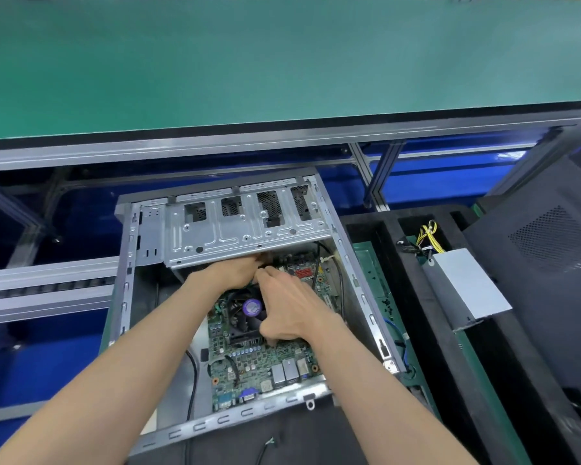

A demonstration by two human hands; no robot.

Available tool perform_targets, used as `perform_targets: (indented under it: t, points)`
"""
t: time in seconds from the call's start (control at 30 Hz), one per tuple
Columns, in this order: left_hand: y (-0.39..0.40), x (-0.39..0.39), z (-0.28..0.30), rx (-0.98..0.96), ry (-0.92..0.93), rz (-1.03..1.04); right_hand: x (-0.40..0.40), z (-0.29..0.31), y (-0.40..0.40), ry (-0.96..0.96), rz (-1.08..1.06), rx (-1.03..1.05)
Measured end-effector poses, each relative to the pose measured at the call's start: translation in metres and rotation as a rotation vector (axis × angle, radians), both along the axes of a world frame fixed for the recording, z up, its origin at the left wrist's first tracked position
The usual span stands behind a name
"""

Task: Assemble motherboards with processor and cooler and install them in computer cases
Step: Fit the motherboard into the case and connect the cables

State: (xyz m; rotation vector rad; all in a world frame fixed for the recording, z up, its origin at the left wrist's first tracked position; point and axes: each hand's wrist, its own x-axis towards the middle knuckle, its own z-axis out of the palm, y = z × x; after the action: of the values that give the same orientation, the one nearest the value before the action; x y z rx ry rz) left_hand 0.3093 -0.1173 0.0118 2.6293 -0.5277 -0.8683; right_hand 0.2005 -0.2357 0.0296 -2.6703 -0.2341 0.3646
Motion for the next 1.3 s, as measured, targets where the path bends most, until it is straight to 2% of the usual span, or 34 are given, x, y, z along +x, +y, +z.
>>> perform_targets:
  t: [0.07,0.17,0.4,0.5,0.7,0.8,0.87,0.93,1.0,1.1,1.2,1.3]
  points:
    - [0.018,-0.012,0.006,-0.03,-0.031,-0.019,0.0,0.001,0.0,0.027,0.005,-0.02]
    - [0.041,-0.029,0.013,-0.061,-0.105,0.065,0.0,0.002,0.001,0.064,0.004,-0.024]
    - [0.083,-0.064,0.013,-0.237,-0.184,0.467,-0.002,0.007,0.0,0.097,0.009,0.002]
    - [0.079,-0.069,0.008,-0.327,-0.091,0.536,-0.003,0.009,0.002,0.091,0.021,0.015]
    - [0.066,-0.059,0.011,-0.316,0.118,0.519,-0.005,0.009,0.001,0.092,0.025,0.05]
    - [0.061,-0.06,0.013,-0.214,0.148,0.482,-0.005,0.008,0.0,0.09,0.023,0.065]
    - [0.062,-0.065,0.016,-0.33,0.073,0.511,-0.005,0.008,0.0,0.082,0.022,0.081]
    - [0.065,-0.068,0.017,-0.551,0.006,0.661,-0.005,0.007,-0.001,0.062,0.02,0.104]
    - [0.07,-0.071,0.018,-0.651,-0.082,0.751,-0.004,0.008,-0.001,0.039,0.018,0.12]
    - [0.071,-0.076,0.018,-0.64,-0.167,0.763,-0.004,0.008,0.0,0.033,0.017,0.128]
    - [0.068,-0.077,0.013,-0.519,-0.262,0.779,-0.004,0.007,0.0,0.042,0.017,0.131]
    - [0.071,-0.073,0.009,-0.418,-0.24,0.824,-0.003,0.005,0.0,0.055,0.01,0.14]
